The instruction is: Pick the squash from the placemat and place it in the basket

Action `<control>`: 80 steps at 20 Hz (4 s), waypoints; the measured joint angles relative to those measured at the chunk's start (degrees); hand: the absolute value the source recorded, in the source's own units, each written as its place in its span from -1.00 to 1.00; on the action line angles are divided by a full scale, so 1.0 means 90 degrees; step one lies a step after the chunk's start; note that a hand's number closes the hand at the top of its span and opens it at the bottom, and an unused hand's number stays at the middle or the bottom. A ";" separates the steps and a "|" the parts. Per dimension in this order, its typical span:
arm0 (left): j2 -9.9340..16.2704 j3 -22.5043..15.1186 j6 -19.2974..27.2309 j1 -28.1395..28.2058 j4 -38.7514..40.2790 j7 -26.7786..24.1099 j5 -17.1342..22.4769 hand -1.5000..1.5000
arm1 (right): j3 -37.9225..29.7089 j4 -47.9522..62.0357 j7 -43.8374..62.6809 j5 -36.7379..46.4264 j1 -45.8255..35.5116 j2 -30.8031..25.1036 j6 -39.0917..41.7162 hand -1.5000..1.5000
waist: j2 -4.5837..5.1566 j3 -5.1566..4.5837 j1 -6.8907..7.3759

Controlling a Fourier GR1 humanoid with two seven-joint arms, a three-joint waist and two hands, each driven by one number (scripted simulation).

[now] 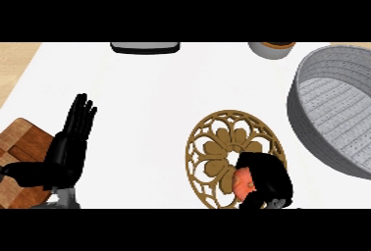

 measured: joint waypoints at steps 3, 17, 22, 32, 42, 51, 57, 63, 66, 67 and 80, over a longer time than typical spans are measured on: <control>-0.0018 0.0109 -0.0079 -0.0086 0.0232 -0.0172 0.0020 0.00 | 0.0083 0.0067 -0.0133 0.0148 -0.0041 0.0026 0.0017 1.00 | -0.0013 -0.0013 -0.0008; -0.0234 0.0010 -0.0036 -0.0028 0.0194 -0.0198 -0.0187 0.00 | 0.0252 0.0720 -0.1418 0.0707 -0.0005 -0.0086 -0.1195 1.00 | -0.0132 -0.0132 0.0018; -0.0170 0.0110 -0.0090 -0.0052 0.0159 -0.0115 -0.0105 0.00 | 0.0163 0.0640 -0.2121 0.0769 0.0305 -0.0356 -0.2061 1.00 | -0.0149 -0.0153 -0.0012; -0.0157 0.0191 -0.0035 -0.0005 0.0048 -0.0019 -0.0110 0.00 | 0.0044 -0.1724 -0.2710 -0.0396 0.1518 -0.0347 -0.2634 1.00 | -0.0028 0.0003 -0.0122; -0.0123 0.0259 -0.0097 -0.0105 0.0130 -0.0015 -0.0107 0.00 | -0.0576 -0.4474 -0.2205 -0.1415 0.2690 -0.0928 -0.1952 1.00 | 0.0005 0.0020 -0.0100; -0.0246 0.0172 -0.0120 0.0058 0.0153 -0.0183 -0.0169 0.00 | -0.2487 -0.4444 -0.1703 -0.1623 0.2287 -0.1357 -0.1290 1.00 | 0.0019 0.0025 -0.0054; -0.0166 0.0324 -0.0192 -0.0087 0.0188 -0.0132 -0.0100 0.00 | -0.3873 -0.3985 -0.1911 -0.2564 0.1750 -0.1576 -0.0811 1.00 | 0.0022 0.0026 -0.0038; -0.0235 0.0246 -0.0178 -0.0066 0.0083 -0.0013 -0.0167 0.00 | -0.4819 -0.3041 -0.2290 -0.3197 0.1076 -0.1725 -0.0516 1.00 | 0.0024 0.0025 -0.0018; -0.0252 0.0248 -0.0172 -0.0116 0.0090 0.0054 -0.0183 0.00 | -0.5187 -0.2406 -0.2733 -0.3305 0.0856 -0.1860 -0.0446 1.00 | 0.0025 0.0026 -0.0015; -0.0263 0.0234 -0.0167 -0.0081 0.0041 0.0067 -0.0196 0.00 | -0.5228 -0.2204 -0.2883 -0.3236 0.0791 -0.1883 -0.0454 1.00 | 0.0026 0.0027 -0.0012; -0.0327 0.0222 -0.0200 -0.0032 0.0054 -0.0046 -0.0297 0.00 | -0.5371 0.0677 -0.4449 -0.2396 -0.0282 -0.2269 -0.0832 1.00 | 0.0032 0.0029 0.0014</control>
